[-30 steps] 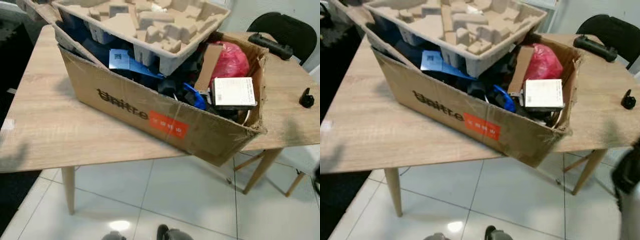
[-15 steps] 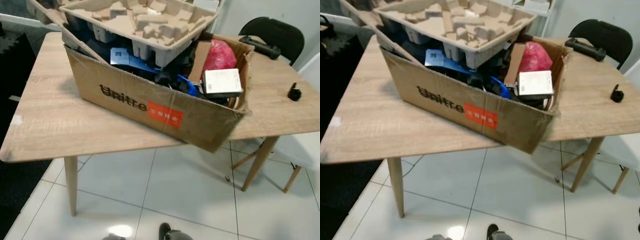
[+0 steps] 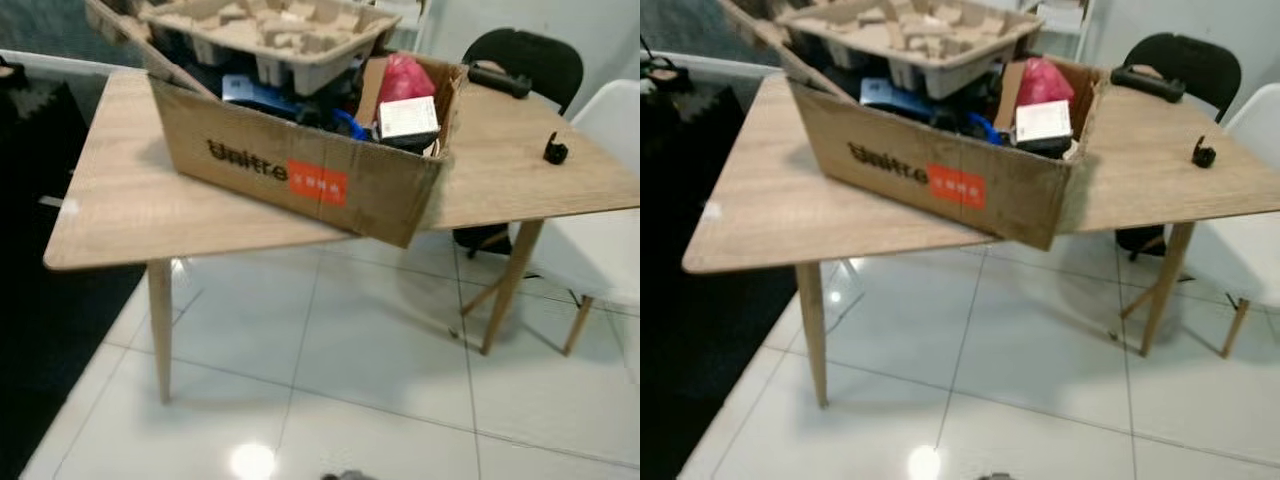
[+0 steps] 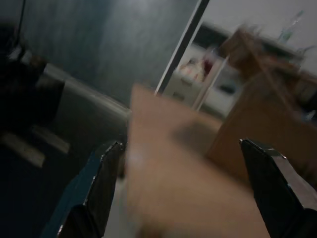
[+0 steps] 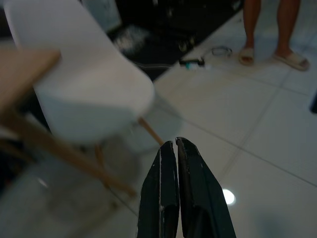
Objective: Picking trash to rubbish bin
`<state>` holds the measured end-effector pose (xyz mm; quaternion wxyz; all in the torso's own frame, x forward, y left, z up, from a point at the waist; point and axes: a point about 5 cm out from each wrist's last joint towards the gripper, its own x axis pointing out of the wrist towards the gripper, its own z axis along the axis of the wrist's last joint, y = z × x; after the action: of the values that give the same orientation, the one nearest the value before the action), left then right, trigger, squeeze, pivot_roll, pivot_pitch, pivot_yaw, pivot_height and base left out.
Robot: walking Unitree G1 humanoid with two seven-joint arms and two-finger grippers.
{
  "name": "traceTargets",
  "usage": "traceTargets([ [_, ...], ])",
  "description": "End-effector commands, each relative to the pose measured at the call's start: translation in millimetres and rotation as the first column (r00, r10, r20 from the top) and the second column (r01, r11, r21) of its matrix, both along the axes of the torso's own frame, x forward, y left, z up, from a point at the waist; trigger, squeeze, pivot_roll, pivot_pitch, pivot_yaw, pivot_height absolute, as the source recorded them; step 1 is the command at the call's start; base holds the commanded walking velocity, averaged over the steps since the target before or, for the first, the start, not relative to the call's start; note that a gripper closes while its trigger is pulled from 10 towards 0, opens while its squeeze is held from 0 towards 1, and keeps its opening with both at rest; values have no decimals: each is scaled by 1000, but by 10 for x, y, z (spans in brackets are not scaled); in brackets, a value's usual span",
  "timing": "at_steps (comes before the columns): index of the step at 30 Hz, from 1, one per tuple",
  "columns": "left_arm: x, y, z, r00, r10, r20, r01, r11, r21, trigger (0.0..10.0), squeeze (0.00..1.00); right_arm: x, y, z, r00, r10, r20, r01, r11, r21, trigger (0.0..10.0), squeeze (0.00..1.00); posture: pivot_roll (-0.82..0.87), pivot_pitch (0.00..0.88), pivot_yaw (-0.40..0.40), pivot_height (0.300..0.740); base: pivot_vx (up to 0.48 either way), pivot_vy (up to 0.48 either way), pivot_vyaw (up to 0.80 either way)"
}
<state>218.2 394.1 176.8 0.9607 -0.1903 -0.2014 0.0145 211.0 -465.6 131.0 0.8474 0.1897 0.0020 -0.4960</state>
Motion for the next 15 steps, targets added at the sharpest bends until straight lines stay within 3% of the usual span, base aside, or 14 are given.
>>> traceTargets([
  [1, -30, -35, -223, 998, 0, -71, -2, 1000, -26, 10000, 0, -67, 64, -219, 998, 2, -59, 1, 998, 56, 10000, 0, 94, 130, -55, 740, -360, 0, 0],
  [2, -53, -63, -427, 988, -8, -155, 4, 1000, -22, 10000, 0, -123, 203, -506, 988, 43, -147, -26, 993, 114, 10000, 0, 100, 134, -59, 740, -345, 0, 0],
  [4, -80, -128, -658, 967, -21, -254, 17, 1000, -16, 10000, 0, -210, 361, -794, 970, 75, -231, -34, 983, 178, 10000, 0, 100, 134, -59, 740, -304, 0, 0],
  [8, -133, -246, -991, 916, -41, -400, 48, 999, 8, 10000, 0, -318, 612, -1146, 943, 130, -306, -46, 962, 268, 10000, 0, 107, 136, -62, 740, -69, 0, 0],
  [11, -199, -398, -1336, 840, -56, -539, 69, 998, 4, 10000, 0, -413, 911, -1462, 902, 210, -376, -71, 933, 352, 10000, 0, 120, 136, -61, 740, 0, 0, 0],
  [13, -236, -518, -1527, 792, -69, -606, 78, 997, -12, 10000, 0, -460, 1131, -1645, 852, 295, -432, -113, 910, 398, 10000, 0, 126, 136, -59, 740, 0, 0, 0],
  [14, -258, -604, -1657, 746, -62, -663, 83, 997, 0, 10000, 0, -481, 1282, -1750, 813, 362, -456, -155, 890, 428, 10000, 0, 126, 136, -59, 740, 0, 0, 0],
  [15, -258, -604, -1657, 746, -62, -663, 83, 997, 0, 10000, 0, -481, 1282, -1750, 813, 362, -456, -155, 890, 428, 10000, 0, 126, 136, -59, 740, 0, 0, 0],
])
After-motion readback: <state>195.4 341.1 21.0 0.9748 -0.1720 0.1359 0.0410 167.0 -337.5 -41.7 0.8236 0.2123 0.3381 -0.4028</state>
